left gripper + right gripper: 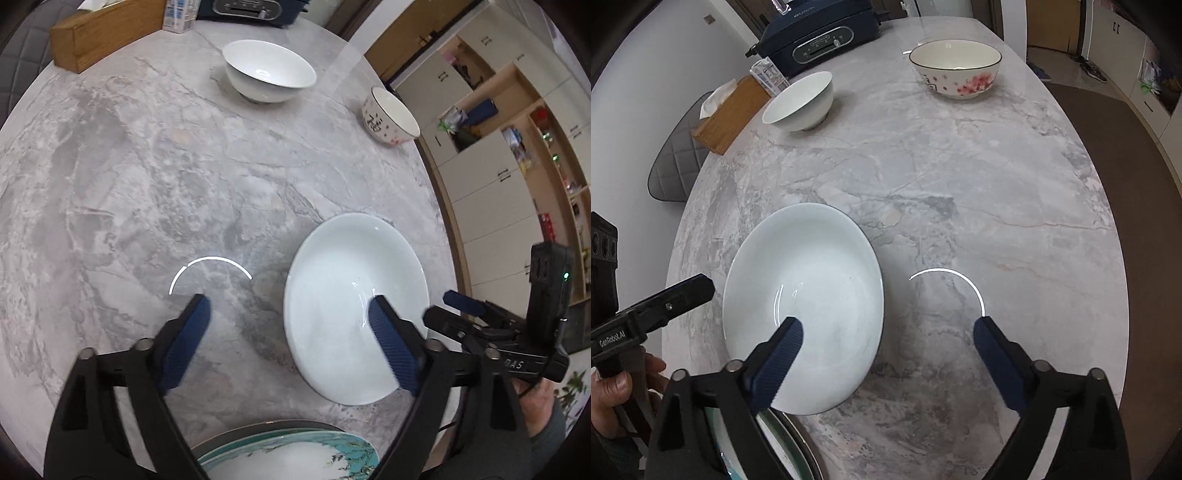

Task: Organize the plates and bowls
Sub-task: 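Lower the large white bowl onto the plate stack and open the left tool, then reach the left tool to the smaller white bowl and close on its rim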

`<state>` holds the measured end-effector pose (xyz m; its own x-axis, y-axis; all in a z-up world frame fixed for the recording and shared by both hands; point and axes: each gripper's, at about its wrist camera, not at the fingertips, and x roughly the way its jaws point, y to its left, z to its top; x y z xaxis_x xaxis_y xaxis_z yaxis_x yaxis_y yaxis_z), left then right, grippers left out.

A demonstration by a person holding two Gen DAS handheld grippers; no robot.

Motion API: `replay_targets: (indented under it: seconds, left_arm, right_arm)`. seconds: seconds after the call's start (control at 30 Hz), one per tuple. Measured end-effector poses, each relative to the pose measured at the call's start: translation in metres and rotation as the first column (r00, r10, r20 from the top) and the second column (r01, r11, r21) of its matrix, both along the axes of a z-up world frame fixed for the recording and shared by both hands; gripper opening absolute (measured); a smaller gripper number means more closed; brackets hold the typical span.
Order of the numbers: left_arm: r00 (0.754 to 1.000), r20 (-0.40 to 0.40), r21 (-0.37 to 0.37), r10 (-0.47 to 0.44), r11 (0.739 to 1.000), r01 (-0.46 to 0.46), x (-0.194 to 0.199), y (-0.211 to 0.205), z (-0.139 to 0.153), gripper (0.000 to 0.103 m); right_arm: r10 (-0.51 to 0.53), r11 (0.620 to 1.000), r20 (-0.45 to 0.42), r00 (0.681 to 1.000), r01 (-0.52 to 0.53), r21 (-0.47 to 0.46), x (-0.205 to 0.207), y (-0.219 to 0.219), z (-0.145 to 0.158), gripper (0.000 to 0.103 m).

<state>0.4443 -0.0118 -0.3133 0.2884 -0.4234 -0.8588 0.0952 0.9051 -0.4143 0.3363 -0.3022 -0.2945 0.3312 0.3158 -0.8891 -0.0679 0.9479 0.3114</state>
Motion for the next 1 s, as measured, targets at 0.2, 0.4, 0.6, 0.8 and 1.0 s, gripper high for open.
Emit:
replay_targets:
  seconds: [0.2,0.4,0.6,0.8,1.0]
  left_arm:
    - [0.996,0.074,0.039,0.044,0.998,-0.047,0.019,0.030,0.026,0.103]
    - [0.990,0.129,0.057,0.055,0.996,-0.063,0.061,0.041,0.050,0.103]
    - [0.991,0.076,0.109,0.114,0.987,-0.122,0.145,0.046,0.053,0.103]
    - [0.990,0.084,0.184,0.113,0.975,-0.127,0.219,0.041,0.040,0.102]
    - [0.994,0.042,0.204,0.098,0.973,-0.104,0.263,0.036,0.003,0.102]
  right_arm:
    - [0.018,0.995,0.034,0.999,-0.021,0.095,0.012,-0.017,0.023,0.103]
    - [0.075,0.989,0.070,0.995,-0.083,0.120,0.062,-0.012,0.063,0.103]
    - [0.095,0.990,0.079,0.992,-0.103,0.099,0.123,0.017,0.065,0.102]
    - [0.119,0.990,0.051,0.992,-0.122,0.065,0.174,0.068,0.038,0.093]
    - [0.107,0.993,-0.014,0.994,-0.106,0.054,0.236,0.090,0.008,0.088]
